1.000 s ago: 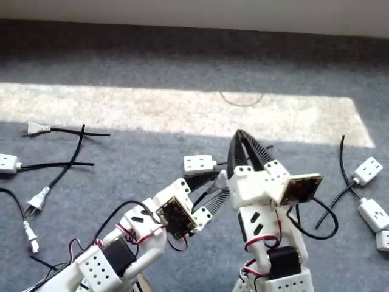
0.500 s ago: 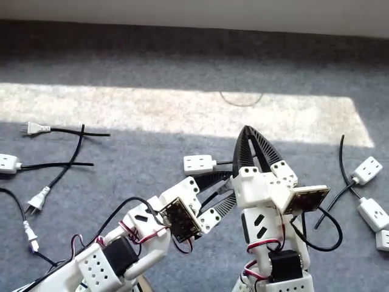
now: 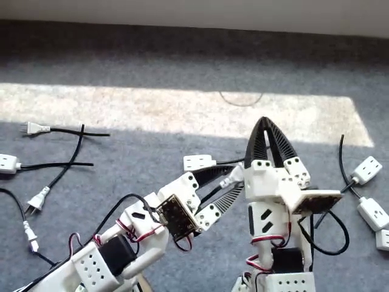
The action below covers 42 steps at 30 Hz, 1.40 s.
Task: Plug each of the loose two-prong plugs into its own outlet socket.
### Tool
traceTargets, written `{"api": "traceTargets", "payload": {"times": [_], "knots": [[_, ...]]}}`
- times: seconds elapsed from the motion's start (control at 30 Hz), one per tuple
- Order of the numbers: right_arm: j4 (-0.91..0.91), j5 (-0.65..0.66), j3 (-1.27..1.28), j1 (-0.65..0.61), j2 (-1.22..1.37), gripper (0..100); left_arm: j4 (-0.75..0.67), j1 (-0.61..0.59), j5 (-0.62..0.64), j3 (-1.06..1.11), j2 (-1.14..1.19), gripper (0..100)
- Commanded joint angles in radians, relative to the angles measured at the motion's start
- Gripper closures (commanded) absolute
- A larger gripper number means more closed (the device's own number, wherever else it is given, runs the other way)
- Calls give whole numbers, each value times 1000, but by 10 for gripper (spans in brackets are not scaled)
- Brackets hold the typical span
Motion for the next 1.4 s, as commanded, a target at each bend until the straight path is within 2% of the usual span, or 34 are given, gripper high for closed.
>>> {"api": "traceTargets", "payload": {"times": [0.0,0.1,0.23,0.37,0.5,0.63,0.77,0.9,1.03,1.23,1.37], "knots": [[-21,0,74,113,213,989,94,-39,2,-303,-31,994],[-24,-17,-13,199,346,991,175,-39,2,-344,-31,994],[-28,-157,-79,255,406,991,178,-41,0,-328,-27,994],[-28,-175,-74,268,390,991,178,-45,0,-297,-22,994],[-28,-175,-41,265,390,990,181,-154,2,-243,-18,994],[-27,-169,-24,268,392,990,192,-329,2,-128,-8,994],[-21,-167,-19,271,392,989,232,-427,0,-134,163,994],[-21,-167,-19,272,392,989,307,-433,-127,-337,467,994],[-21,-167,-19,278,392,989,523,-433,-249,-693,800,994],[-21,-167,-19,280,390,989,792,-432,-517,-1159,1250,993],[-21,-167,-19,280,390,989,1054,-410,-684,-1438,1478,993]]}}
